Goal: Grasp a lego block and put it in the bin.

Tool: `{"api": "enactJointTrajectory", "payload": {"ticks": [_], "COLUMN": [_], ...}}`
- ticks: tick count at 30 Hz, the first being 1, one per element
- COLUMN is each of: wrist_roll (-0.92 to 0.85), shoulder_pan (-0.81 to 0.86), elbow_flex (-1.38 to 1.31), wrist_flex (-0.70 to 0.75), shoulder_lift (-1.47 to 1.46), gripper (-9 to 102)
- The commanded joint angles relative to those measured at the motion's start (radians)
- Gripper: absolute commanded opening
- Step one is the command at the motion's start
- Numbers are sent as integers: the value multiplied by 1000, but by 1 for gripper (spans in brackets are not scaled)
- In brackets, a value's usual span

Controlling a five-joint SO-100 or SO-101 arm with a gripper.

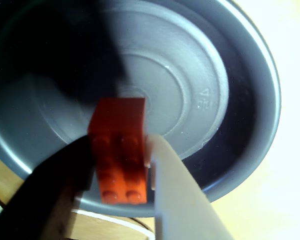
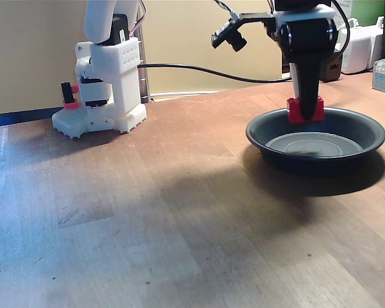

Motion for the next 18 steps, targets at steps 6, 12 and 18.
{"api": "enactJointTrajectory", "payload": {"ticks": [6, 12, 18], "wrist_roll": [-41, -49, -104], "shoulder_pan": [3, 21, 32], "elbow_flex": [-31, -31, -34], "wrist_flex": [3, 60, 137], "shoulder_lift": [5, 8, 67], "gripper": [19, 19, 19]}}
